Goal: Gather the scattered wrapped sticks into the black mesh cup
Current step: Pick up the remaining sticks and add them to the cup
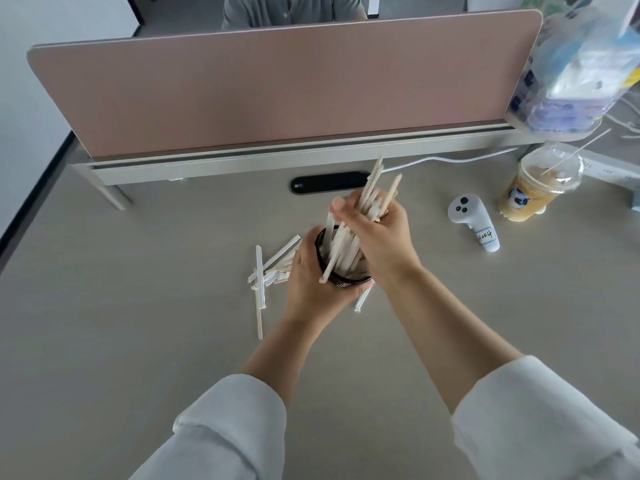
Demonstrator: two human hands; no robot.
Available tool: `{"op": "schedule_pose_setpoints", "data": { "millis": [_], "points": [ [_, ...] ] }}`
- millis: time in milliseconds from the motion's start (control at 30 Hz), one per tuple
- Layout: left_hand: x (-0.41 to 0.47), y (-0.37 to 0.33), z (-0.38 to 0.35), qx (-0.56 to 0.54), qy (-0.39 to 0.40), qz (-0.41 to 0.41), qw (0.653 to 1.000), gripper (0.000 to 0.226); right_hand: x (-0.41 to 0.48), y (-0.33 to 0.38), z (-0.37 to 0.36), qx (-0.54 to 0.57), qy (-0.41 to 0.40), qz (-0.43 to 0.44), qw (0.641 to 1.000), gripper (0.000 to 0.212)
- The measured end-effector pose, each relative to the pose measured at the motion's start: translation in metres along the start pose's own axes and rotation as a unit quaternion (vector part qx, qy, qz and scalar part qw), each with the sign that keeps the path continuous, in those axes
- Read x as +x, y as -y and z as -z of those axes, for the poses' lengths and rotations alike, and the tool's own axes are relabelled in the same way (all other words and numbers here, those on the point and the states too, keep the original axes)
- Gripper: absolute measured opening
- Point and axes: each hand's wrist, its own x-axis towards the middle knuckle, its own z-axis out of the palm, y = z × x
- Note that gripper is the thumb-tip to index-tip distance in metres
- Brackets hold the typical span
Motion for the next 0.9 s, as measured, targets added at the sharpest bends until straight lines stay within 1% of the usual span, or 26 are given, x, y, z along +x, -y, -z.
{"op": "schedule_pose_setpoints", "data": {
  "millis": [67,200,267,333,400,467,533,600,633,700,767,800,833,867,900],
  "points": [
    [0.000,0.001,-0.001,-0.002,0.004,0.009,1.000,0.083,0.000,0.004,0.000,-0.025,-0.002,0.021,0.999,0.026],
    [0.000,0.004,-0.003,-0.002,-0.001,0.015,1.000,0.085,0.003,0.010,0.004,-0.084,-0.010,0.059,0.995,0.024],
    [0.000,0.005,-0.005,0.004,-0.001,0.010,1.000,0.085,0.006,0.010,0.003,-0.078,-0.028,0.054,0.995,0.023],
    [0.000,0.005,-0.005,0.016,-0.002,0.006,1.000,0.086,0.010,0.011,0.005,-0.035,-0.061,0.038,0.997,0.020],
    [-0.001,0.005,-0.004,0.020,-0.002,0.002,1.000,0.086,0.015,0.011,0.010,-0.005,-0.089,0.041,0.995,0.020],
    [0.000,0.004,-0.002,0.016,-0.003,0.002,1.000,0.083,0.017,0.010,0.015,-0.040,-0.093,0.062,0.993,0.018],
    [-0.001,0.002,-0.001,0.017,-0.003,0.003,1.000,0.081,0.015,0.007,0.017,-0.133,-0.057,0.078,0.986,0.013],
    [-0.002,0.003,-0.001,0.020,0.000,0.008,1.000,0.082,0.012,0.006,0.019,-0.210,-0.001,0.068,0.975,0.015],
    [-0.003,0.005,0.001,0.019,0.000,0.011,1.000,0.083,0.011,0.006,0.021,-0.223,0.025,0.056,0.973,0.018],
    [-0.004,0.008,0.004,0.015,-0.009,0.019,1.000,0.085,0.010,0.009,0.025,-0.243,0.036,0.055,0.968,0.020],
    [-0.004,0.010,0.008,0.024,-0.012,0.011,1.000,0.086,0.010,0.012,0.027,-0.234,0.009,0.061,0.970,0.042],
    [-0.004,0.010,0.009,0.030,-0.008,-0.001,1.000,0.085,0.009,0.013,0.026,-0.244,0.013,0.049,0.969,0.053],
    [-0.004,0.009,0.009,0.036,-0.001,-0.011,0.999,0.086,0.009,0.011,0.024,-0.279,0.044,0.028,0.959,0.058],
    [-0.004,0.008,0.009,0.044,0.004,-0.020,0.999,0.087,0.008,0.008,0.022,-0.343,0.096,0.010,0.935,0.056],
    [-0.004,0.007,0.008,0.054,0.009,-0.027,0.998,0.088,0.007,0.005,0.020,-0.407,0.152,-0.004,0.901,0.051]
  ]
}}
